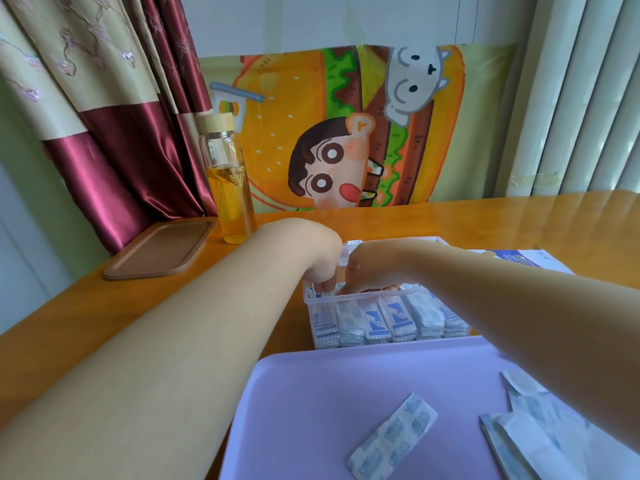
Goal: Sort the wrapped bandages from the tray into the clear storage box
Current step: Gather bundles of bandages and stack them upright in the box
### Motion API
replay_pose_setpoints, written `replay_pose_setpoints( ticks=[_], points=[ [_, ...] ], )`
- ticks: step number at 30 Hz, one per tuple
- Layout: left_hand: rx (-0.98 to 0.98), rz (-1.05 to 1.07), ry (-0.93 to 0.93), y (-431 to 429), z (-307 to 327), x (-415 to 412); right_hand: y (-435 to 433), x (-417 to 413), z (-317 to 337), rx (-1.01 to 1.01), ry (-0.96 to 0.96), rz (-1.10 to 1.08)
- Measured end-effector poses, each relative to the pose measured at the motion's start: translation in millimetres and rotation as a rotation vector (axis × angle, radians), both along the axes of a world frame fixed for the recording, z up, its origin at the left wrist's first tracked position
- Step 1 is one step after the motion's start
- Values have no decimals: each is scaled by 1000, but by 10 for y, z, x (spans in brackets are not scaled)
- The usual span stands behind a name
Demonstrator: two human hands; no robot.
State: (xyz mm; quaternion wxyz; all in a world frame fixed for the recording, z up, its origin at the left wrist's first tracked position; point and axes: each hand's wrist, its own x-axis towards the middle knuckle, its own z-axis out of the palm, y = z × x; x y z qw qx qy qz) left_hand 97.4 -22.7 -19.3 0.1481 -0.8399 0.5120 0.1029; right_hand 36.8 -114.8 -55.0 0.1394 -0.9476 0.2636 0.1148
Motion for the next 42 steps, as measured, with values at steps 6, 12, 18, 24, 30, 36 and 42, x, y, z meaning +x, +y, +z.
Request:
replay_pose_setpoints(
  ticks=[6, 12, 18, 24, 30, 36, 42],
  points=[
    [148, -18, -24, -100, -50, -5, -63, -5, -26, 63, -14, -17],
    [172, -31, -65, -152, -56, -53, -62, -16, -45, 48, -26, -10],
    [129, -95, -171, -154, -91, -47, -95, 9, -47, 105, -46, -25],
    [133, -79, -207, -136, -153, -99, -100, 60, -88, 85, -33, 11],
    [95, -57, -187, -150, -163, -107, -112, 75, -102, 100, -11, 3],
    [33, -27, -142, -141, -200, -24, -141, 91, -118, 12, 15, 48],
    [-6, -59, -124, -86, -184, -16, -110, 76, -125, -53, 17, 117]
  ],
)
